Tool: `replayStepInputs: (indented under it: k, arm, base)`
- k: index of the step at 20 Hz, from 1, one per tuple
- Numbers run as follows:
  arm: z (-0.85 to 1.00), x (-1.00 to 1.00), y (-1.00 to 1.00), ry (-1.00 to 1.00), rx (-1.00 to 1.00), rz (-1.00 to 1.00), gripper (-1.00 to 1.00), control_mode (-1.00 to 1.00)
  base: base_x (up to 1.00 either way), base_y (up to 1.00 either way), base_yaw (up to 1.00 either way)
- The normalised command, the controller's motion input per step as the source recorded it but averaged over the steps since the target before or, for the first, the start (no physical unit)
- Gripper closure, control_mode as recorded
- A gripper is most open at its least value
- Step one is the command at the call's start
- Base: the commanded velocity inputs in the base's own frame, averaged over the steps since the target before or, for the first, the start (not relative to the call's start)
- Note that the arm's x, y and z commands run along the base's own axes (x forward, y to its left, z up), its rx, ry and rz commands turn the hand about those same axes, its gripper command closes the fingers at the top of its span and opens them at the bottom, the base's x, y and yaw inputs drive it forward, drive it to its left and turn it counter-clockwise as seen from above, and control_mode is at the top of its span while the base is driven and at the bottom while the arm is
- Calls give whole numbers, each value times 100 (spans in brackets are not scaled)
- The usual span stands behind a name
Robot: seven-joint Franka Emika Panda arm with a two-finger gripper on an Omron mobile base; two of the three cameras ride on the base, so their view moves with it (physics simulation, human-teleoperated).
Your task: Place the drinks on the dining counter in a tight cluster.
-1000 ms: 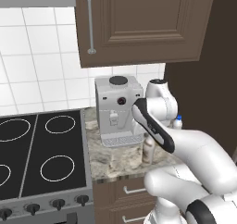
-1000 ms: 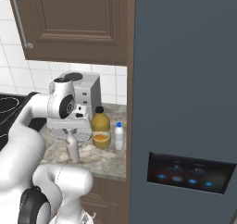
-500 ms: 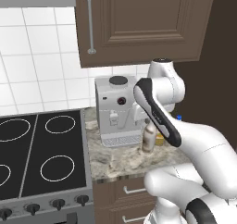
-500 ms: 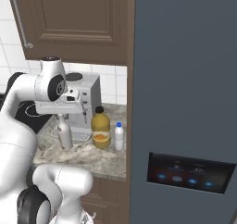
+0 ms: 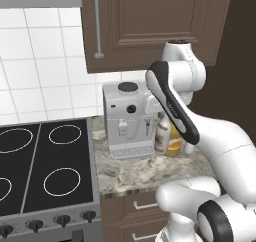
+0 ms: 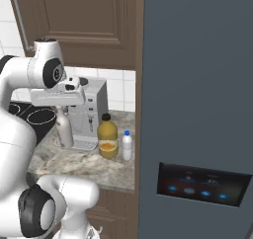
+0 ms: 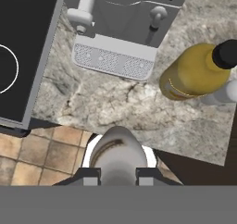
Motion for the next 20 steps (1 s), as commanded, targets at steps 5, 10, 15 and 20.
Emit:
replayStepInputs:
  k: [5, 10, 15, 20]
  arm:
    - [0, 0, 0, 0, 0, 0, 100, -100]
    - [0, 0, 0, 0, 0, 0, 100, -100]
    - [0, -5, 0, 0, 0, 0, 100, 100]
    - [0, 0, 0, 0, 0, 0, 100, 100]
  base:
    - [0, 0, 0]
    - [0, 0, 0]
    - [-44, 4, 0]
    - [-84, 19, 4]
